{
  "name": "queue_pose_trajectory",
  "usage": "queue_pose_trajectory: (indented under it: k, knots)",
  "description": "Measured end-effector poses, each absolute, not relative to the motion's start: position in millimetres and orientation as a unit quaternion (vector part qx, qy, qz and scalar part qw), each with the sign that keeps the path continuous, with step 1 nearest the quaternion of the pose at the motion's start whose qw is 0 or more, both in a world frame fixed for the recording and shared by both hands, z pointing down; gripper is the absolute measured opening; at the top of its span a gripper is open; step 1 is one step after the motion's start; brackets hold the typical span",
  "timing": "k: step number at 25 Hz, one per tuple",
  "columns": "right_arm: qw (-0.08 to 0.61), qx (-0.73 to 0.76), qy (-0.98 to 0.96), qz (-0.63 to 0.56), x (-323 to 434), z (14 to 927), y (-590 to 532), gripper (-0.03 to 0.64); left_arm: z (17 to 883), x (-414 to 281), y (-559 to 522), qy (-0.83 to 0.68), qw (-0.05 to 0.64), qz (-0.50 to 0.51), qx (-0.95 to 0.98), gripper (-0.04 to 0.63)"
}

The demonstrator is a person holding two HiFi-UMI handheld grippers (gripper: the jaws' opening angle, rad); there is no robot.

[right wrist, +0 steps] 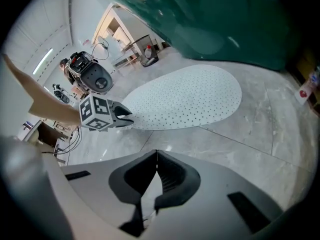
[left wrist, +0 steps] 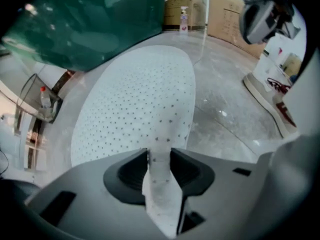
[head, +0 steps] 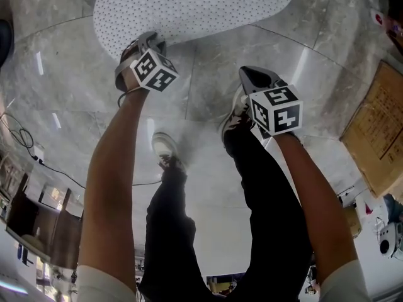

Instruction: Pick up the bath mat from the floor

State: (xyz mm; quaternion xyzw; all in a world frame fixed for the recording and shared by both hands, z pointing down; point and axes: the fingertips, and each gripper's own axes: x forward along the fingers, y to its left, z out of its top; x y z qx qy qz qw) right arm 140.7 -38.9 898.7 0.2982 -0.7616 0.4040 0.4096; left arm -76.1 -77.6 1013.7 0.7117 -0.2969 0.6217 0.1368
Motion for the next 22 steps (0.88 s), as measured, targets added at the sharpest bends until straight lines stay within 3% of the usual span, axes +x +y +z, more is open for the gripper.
queue_pose_trajectory:
  k: [2,7,12,22]
  knots:
    - [0.412,0.296,-0.761,0.403,140,898,-36,0.014,1013,-82,-87,-0.299,0.142,0.629,0.704,0.143]
    - [0.421,0.288,-0.769,0.385,137,890,-33,0.014,995,-91,-104,-0.334,0.144,0.62,0.695,0.049]
    - [0.405,0.347,-0.751,0.389,147,864,-43,0.014,948,-109,-126,-0.404,0.136,0.588,0.688,0.038]
    - [0.355,0.44,-0.739,0.367,161,737,-74,0.014,805,-105,-142,-0.501,0.231,0.45,0.702,0.035]
